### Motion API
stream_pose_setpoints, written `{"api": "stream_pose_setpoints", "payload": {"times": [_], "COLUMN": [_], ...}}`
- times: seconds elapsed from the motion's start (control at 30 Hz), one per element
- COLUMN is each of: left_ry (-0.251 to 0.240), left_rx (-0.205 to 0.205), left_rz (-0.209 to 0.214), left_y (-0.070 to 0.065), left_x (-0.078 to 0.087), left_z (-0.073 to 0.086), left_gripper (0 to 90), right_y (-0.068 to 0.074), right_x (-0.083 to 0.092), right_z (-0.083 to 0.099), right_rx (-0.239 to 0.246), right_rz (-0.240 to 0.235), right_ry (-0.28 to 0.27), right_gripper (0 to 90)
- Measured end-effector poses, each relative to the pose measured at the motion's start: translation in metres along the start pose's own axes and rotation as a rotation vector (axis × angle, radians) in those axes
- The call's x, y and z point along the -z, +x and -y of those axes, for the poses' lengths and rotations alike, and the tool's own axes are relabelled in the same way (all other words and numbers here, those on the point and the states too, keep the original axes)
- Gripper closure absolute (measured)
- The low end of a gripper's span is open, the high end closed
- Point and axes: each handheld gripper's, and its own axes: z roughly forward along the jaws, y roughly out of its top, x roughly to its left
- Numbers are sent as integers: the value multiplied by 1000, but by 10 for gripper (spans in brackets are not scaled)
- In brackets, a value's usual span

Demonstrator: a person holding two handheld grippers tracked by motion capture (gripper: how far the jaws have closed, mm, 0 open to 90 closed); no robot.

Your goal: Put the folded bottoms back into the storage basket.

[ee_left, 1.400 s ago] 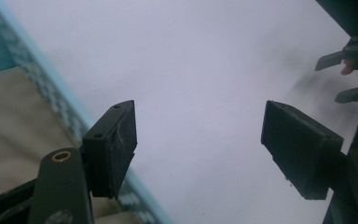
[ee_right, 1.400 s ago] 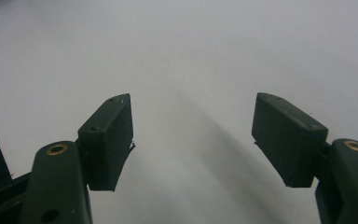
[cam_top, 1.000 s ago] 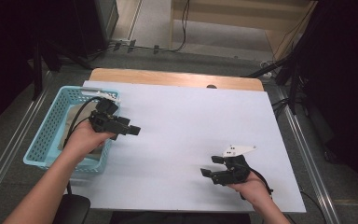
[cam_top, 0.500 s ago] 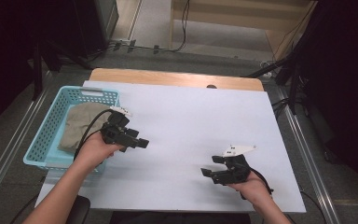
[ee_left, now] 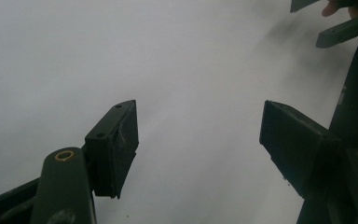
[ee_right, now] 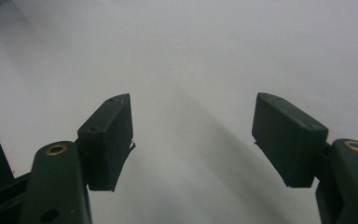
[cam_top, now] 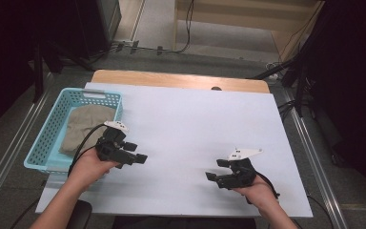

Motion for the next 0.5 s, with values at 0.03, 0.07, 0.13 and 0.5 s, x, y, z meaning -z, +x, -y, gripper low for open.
{"api": "stream_pose_setpoints", "payload": {"times": [0.03, 0.07, 0.13, 0.5], "left_ry": [0, 2, 4, 5], "left_rx": [-3, -3, -11, 9], "left_rz": [4, 3, 0, 12], "left_y": [-1, -3, -4, -2], "left_x": [0, 0, -1, -3], "left_z": [2, 3, 4, 5], "left_gripper": [281, 281, 280, 281], "right_y": [0, 0, 0, 0], "right_x": [0, 0, 0, 0], "right_z": [0, 0, 0, 0], "right_rx": [0, 2, 3, 6], "right_rz": [-1, 0, 0, -2], "right_ry": [2, 3, 3, 2], "right_gripper": [276, 276, 276, 276]}}
